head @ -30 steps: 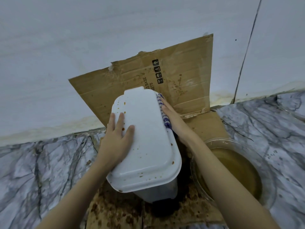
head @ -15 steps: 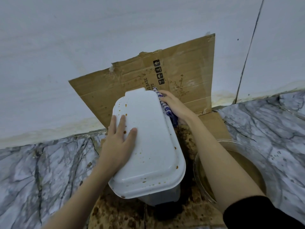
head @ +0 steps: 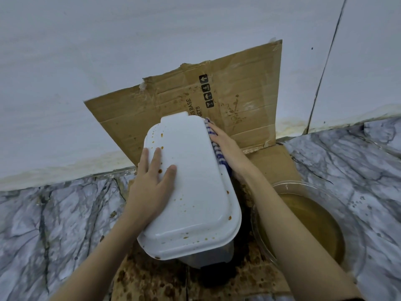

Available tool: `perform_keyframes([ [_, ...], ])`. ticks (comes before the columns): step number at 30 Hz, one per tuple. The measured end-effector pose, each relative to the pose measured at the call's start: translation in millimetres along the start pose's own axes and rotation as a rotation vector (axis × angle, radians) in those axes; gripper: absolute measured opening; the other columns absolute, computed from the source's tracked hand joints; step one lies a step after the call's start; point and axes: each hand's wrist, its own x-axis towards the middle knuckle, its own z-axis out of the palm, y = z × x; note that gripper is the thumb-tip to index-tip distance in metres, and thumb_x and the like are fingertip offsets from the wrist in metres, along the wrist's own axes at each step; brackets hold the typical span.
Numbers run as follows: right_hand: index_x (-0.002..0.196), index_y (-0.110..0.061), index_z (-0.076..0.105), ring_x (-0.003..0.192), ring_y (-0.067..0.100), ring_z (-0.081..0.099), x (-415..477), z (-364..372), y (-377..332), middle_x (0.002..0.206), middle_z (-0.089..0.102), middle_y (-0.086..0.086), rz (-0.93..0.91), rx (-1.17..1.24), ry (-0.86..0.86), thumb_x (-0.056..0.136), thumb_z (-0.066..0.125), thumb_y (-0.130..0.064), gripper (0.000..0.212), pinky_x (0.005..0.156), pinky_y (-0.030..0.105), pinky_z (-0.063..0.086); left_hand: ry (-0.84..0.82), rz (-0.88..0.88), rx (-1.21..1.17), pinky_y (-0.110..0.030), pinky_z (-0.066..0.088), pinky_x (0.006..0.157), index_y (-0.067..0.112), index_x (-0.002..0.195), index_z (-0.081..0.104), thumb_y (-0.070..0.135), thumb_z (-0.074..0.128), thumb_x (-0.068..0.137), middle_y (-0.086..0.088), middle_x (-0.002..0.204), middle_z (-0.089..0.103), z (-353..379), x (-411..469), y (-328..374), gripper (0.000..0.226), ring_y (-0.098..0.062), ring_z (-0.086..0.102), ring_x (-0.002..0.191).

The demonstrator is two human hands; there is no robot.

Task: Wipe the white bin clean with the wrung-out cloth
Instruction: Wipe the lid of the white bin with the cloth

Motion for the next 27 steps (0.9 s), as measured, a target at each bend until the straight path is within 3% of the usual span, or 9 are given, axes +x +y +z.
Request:
perform_keyframes([
  [2,0.142,-0.025,0.040,0.097,-0.006,0.056,-26,1,3,0.123,0.056,-0.011,-0.028,0.008,0.007,0.100,0.039,-0.021,0.041,0.072,0.003,0.045,-0.001,-0.002,0.003,-0.043,0.017,0.113,0.035,0.149,0.006,0.065,0.019,0.077,0.009,0.159,-0.009,0,0,0,0.079,-0.021,0.013,0.145],
  [4,0.140,-0.023,0.043,0.098,-0.014,0.051,-48,0,9,0.122,0.053,-0.017,-0.040,0.030,0.005,0.102,0.036,-0.021,0.039,0.074,-0.001,0.042,-0.003,-0.007,0.012,-0.044,0.016,0.113,0.036,0.149,0.005,0.066,0.018,0.077,0.009,0.159,-0.009,0,0,1,0.079,-0.022,0.013,0.145],
  [7,0.132,-0.025,0.053,0.102,-0.011,0.053,-70,-1,18,0.125,0.055,-0.017,-0.018,0.111,0.043,0.101,0.035,-0.020,0.036,0.079,0.002,0.043,-0.005,-0.011,0.022,-0.046,0.016,0.114,0.036,0.149,0.004,0.066,0.018,0.079,0.009,0.159,-0.009,0,0,1,0.078,-0.022,0.011,0.145],
  [10,0.124,-0.019,0.060,0.097,-0.002,0.059,-65,0,17,0.126,0.060,-0.006,-0.019,0.115,0.115,0.099,0.041,-0.014,0.031,0.074,0.007,0.048,0.001,-0.007,0.032,-0.046,0.015,0.114,0.034,0.150,0.004,0.060,0.026,0.094,0.007,0.159,-0.009,1,1,1,0.065,-0.023,0.011,0.145],
  [17,0.147,-0.032,0.028,0.124,0.008,0.048,9,2,-2,0.147,0.041,-0.007,-0.020,0.047,-0.034,0.102,0.033,-0.027,0.046,0.102,0.022,0.040,-0.004,-0.009,0.020,-0.045,0.014,0.114,0.035,0.149,0.004,0.054,0.026,0.095,0.008,0.159,-0.009,2,3,-1,0.061,-0.023,0.010,0.146],
  [22,0.149,-0.031,0.023,0.123,0.009,0.048,19,5,-12,0.148,0.038,-0.007,0.011,0.029,-0.070,0.102,0.029,-0.029,0.047,0.097,0.020,0.041,-0.015,0.001,0.010,-0.046,0.015,0.114,0.036,0.149,0.004,0.065,0.025,0.088,0.008,0.159,-0.009,1,4,-2,0.071,-0.022,0.010,0.146],
  [27,0.147,-0.029,0.025,0.107,-0.009,0.050,-28,3,-3,0.132,0.044,-0.018,-0.016,0.018,-0.093,0.103,0.026,-0.023,0.044,0.084,0.005,0.042,-0.007,0.007,0.005,-0.045,0.014,0.114,0.034,0.150,0.005,0.063,0.025,0.089,0.007,0.159,-0.009,2,3,-2,0.070,-0.022,0.009,0.146],
])
